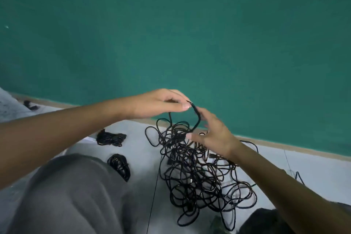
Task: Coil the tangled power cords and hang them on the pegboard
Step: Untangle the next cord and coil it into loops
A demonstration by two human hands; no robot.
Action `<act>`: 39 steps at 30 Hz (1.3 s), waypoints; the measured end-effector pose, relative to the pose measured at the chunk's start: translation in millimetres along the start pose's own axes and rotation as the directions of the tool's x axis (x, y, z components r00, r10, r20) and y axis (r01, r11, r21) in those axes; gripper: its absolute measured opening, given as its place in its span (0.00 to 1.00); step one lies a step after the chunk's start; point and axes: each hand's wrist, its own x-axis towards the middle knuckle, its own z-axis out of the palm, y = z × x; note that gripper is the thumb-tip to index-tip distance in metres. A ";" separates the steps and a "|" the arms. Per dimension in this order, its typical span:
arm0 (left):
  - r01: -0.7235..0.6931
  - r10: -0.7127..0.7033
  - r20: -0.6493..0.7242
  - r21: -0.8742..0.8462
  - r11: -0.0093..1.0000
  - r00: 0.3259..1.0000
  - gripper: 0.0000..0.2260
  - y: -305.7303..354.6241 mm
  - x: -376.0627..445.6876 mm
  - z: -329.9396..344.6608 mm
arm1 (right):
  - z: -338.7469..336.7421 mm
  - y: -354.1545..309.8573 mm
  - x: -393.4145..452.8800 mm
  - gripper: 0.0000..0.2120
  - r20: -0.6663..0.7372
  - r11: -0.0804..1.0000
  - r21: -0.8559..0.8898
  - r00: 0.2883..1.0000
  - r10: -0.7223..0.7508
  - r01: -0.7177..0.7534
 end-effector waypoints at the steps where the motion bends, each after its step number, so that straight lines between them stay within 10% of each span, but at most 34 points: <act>1: -0.007 0.007 -0.005 0.000 1.000 1.000 0.20 16.9 -1.7 2.6 | -6.8 -2.9 -9.3 0.39 -0.027 0.999 0.041 1.000 -0.004 0.005; 8: -0.118 0.085 -0.106 -0.353 0.928 0.991 0.21 114.2 -7.5 40.6 | -22.6 -19.8 -66.6 0.35 -0.094 0.971 0.221 0.993 -0.070 0.089; 13: -0.109 -0.043 -0.243 -0.577 0.810 0.969 0.21 135.6 3.4 70.2 | 12.1 -12.1 -80.7 0.05 -0.078 0.982 0.188 0.997 -0.008 0.022; 20: 0.041 -0.164 -0.306 -0.372 0.927 0.938 0.15 66.5 -20.2 86.6 | -3.1 2.2 -63.7 0.04 -0.152 0.972 0.233 0.988 0.041 -0.004; 39: 0.602 -0.586 -0.233 -0.004 0.798 0.776 0.07 -116.5 -30.6 149.1 | 27.5 53.2 -17.5 0.28 0.171 0.944 -0.329 0.985 0.027 0.031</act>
